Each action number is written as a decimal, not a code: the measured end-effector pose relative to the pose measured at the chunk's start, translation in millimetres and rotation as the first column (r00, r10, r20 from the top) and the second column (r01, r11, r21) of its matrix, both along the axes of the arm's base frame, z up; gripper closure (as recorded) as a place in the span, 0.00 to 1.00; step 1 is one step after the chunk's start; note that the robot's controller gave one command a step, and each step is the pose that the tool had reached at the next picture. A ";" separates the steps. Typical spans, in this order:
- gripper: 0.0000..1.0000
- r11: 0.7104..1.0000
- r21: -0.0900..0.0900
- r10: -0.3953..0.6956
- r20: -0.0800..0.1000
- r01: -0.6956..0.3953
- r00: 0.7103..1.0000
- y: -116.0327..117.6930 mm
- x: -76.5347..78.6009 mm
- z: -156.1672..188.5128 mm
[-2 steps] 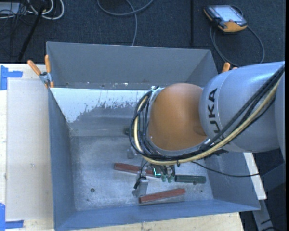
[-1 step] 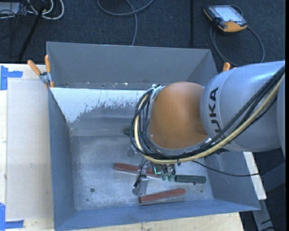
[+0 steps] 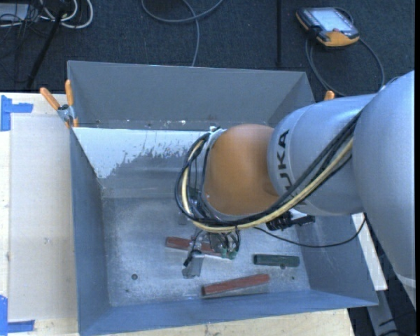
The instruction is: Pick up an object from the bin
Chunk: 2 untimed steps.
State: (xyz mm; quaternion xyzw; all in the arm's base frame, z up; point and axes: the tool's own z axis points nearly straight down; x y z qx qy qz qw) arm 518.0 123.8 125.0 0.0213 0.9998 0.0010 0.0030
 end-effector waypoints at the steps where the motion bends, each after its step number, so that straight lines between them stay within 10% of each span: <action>1: 1.00 0.964 -0.002 -0.265 -0.008 0.265 0.964 -14.1 32.2 -48.6; 2: 1.00 0.964 -0.002 -0.265 -0.008 0.265 0.964 -14.2 32.2 -48.6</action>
Offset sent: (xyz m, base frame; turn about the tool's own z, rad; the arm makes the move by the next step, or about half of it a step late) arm 0.0000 0.0000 0.0000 0.0000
